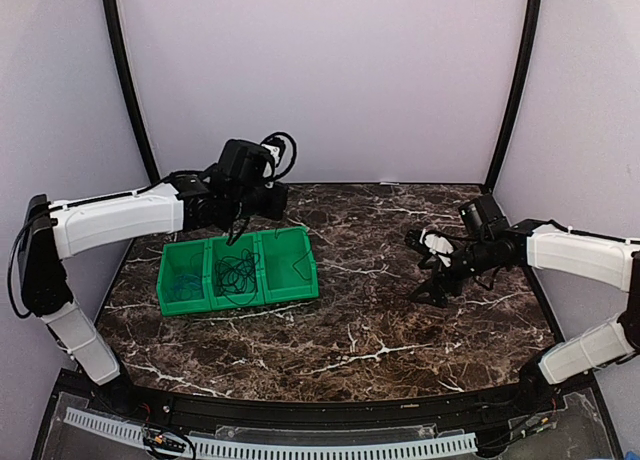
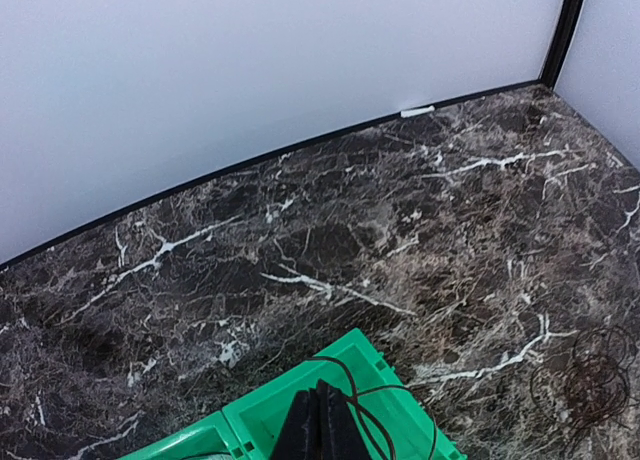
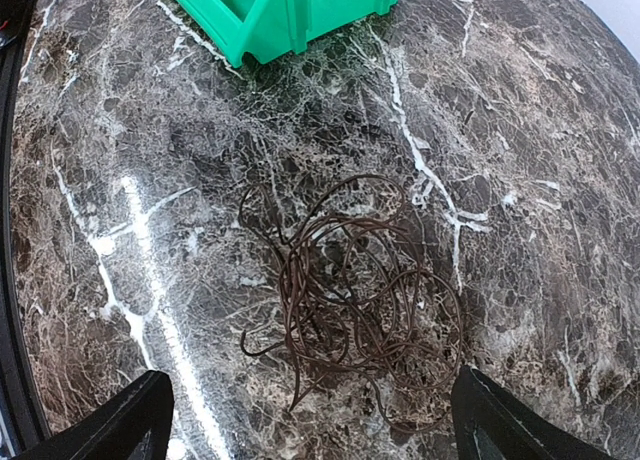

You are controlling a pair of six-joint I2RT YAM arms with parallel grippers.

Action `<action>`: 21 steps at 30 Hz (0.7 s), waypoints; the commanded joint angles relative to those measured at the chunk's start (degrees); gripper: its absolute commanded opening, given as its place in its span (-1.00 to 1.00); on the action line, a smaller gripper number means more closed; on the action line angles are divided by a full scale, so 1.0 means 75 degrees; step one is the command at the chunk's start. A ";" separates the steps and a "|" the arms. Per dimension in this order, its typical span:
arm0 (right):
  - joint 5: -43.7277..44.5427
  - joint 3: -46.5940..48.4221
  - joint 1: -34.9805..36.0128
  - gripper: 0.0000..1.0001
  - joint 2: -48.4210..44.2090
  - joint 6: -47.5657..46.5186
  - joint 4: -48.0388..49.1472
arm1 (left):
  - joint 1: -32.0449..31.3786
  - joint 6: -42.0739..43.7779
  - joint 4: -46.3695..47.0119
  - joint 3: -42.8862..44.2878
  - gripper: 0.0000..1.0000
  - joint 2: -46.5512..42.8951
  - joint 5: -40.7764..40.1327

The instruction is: Untangle the cables

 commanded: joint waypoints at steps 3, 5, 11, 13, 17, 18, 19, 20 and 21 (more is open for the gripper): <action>0.0038 -0.0011 0.0009 0.97 -0.0023 -0.0090 0.0117 | 0.0099 -0.0065 -0.0367 -0.0182 -1.00 0.0730 0.0160; 0.0038 -0.0011 0.0017 0.97 -0.0026 -0.0095 0.0102 | 0.0100 -0.0157 -0.0381 -0.0154 -1.00 0.0999 0.0313; 0.0112 -0.0023 0.0017 0.97 -0.0040 -0.0097 0.0126 | 0.0091 -0.0559 -0.0358 -0.0039 -1.00 0.1791 0.0933; 0.0137 -0.0022 0.0016 0.97 -0.0040 -0.0087 0.0138 | 0.0097 -0.0684 -0.0431 0.0037 -1.00 0.2049 0.1049; 0.0341 -0.0044 0.0016 0.97 -0.0008 0.0050 0.0230 | 0.0101 -0.0863 -0.0604 0.0129 -0.84 0.2279 0.1182; 0.0469 -0.0046 0.0014 0.97 0.0003 0.0145 0.0312 | 0.0101 -0.0932 -0.0660 0.0157 -0.75 0.2277 0.1162; 0.0645 -0.0046 0.0005 0.97 0.0015 0.0233 0.0367 | 0.0096 -0.0971 -0.0784 0.0207 -0.58 0.2259 0.1150; 0.0810 -0.0036 0.0005 0.97 0.0027 0.0335 0.0421 | 0.0100 -0.1012 -0.0897 0.0226 -0.52 0.2190 0.1135; 0.0928 -0.0009 0.0005 0.97 0.0058 0.0345 0.0437 | 0.0101 -0.1046 -0.0953 0.0242 -0.42 0.2134 0.1093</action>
